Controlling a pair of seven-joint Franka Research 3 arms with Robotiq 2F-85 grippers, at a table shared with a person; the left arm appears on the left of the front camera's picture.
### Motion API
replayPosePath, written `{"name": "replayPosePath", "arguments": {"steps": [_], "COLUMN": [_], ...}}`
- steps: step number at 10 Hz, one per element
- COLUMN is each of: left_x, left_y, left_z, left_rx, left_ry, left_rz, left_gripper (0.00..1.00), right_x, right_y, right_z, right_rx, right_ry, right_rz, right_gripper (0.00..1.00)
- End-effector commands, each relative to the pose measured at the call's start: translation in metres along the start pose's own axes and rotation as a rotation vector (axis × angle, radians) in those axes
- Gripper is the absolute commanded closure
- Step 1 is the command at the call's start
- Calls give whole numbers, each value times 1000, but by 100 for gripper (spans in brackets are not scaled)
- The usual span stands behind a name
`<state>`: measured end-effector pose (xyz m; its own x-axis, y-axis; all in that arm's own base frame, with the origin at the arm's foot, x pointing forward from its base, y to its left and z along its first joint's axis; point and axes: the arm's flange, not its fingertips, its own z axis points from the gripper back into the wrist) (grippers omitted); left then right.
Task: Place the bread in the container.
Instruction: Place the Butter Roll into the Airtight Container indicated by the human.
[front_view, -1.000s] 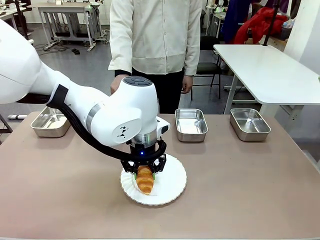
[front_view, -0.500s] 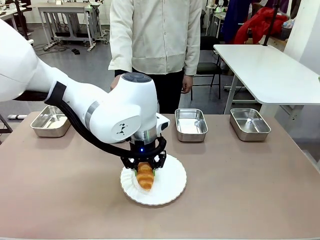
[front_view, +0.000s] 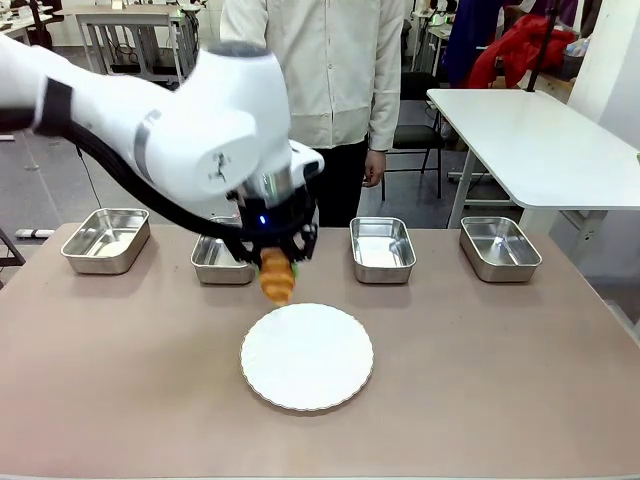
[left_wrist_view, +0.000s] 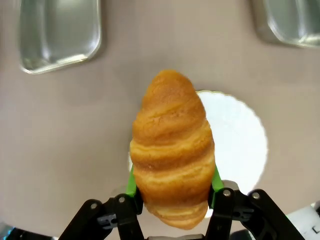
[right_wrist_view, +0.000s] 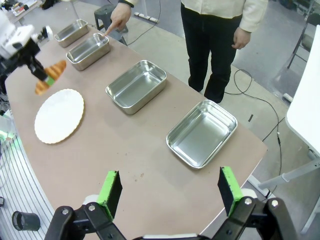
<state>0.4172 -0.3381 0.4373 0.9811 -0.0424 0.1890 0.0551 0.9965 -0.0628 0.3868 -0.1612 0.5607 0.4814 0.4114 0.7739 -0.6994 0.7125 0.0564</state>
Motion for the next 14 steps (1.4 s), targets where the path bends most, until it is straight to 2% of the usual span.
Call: {"name": "replayPosePath", "arguments": {"steps": [1,3,6,8,11,12,13,14], "left_x": [35,80,129,133,129,132,139,151], "left_y": [23,51,96,110,108,109,110,117], "left_z": [16,20,1,-11,-10,-18,-27,-38], "left_rx": [-23,-48,14,16,12,16,33,-12], "left_ry": [10,78,113,111,108,117,48,77], "left_rz": [-6,-84,-75,-77,-57,-57,-42,-61], "left_gripper": [42,42,42,42,42,42,42,42], "right_x": [1,1,1,1,1,1,1,1], "right_y": [-2,-2,-2,-2,-2,-2,-2,-2], "right_z": [0,0,0,0,0,0,0,0], "right_rx": [7,7,7,7,7,7,7,7], "right_ry": [-25,-25,-25,-25,-25,-25,-25,-25], "right_rz": [21,21,21,21,21,21,21,21], "right_gripper": [0,0,0,0,0,0,0,0]}}
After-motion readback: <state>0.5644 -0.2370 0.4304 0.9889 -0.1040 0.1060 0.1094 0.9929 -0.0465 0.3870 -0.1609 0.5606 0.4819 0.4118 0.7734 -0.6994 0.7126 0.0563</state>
